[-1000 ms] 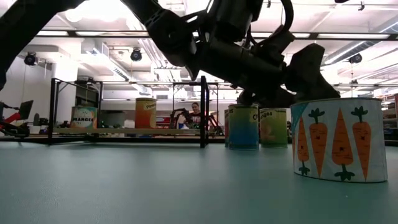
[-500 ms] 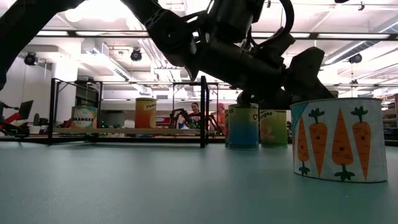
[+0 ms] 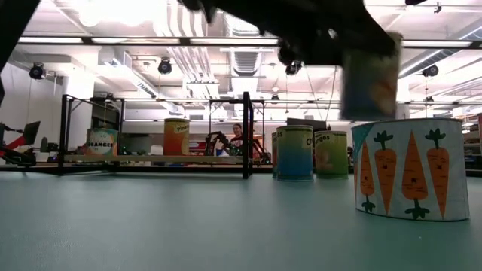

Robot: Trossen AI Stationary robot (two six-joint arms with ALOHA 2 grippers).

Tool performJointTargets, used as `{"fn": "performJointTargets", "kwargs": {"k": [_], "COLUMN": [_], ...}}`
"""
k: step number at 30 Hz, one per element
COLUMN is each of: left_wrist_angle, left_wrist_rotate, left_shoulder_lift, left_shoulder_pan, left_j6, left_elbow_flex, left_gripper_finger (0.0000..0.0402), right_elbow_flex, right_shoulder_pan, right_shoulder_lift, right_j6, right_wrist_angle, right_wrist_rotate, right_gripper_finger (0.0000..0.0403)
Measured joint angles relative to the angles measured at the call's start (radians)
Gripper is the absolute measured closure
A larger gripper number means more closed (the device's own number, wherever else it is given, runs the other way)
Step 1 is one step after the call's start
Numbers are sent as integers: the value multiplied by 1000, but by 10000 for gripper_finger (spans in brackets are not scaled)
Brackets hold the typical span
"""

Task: Pick and place cans onto a shelf
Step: Put the canned peaches on the shelf

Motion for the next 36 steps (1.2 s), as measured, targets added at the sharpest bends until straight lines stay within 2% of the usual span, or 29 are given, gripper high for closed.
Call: {"fn": "performJointTargets", "kwargs": {"k": [3, 6, 13, 19, 23, 25, 29, 36], "left_wrist_angle": [-99, -156, -125, -126, -120, -118, -112, -72], "left_wrist_rotate": [-11, -68, -213, -439, -623, -681, -674, -668], "left_shoulder_lift": [-64, -136, -358, -583, -721, -774, -830, -801], "left_shoulder_pan": [-15, -31, -51, -49, -41, -27, 27, 149], "left_j6": [25, 43, 6, -106, -181, -229, -324, -420], "left_elbow_flex": [-6, -41, -301, -540, -662, -718, -805, -891], "left_gripper_finger": [96, 97, 97, 98, 98, 98, 98, 98], "right_elbow_flex": [0, 0, 0, 0, 0, 0, 0, 0], "right_shoulder_pan": [0, 0, 0, 0, 0, 0, 0, 0], "right_shoulder_lift": [0, 0, 0, 1, 1, 0, 1, 1], "right_j6": [0, 1, 0, 0, -2, -4, -5, -8], "right_wrist_angle": [0, 1, 2, 10, 12, 12, 19, 20], "right_wrist_rotate": [0, 0, 0, 0, 0, 0, 0, 0], "right_gripper_finger": [390, 390, 390, 390, 390, 390, 390, 390]}}
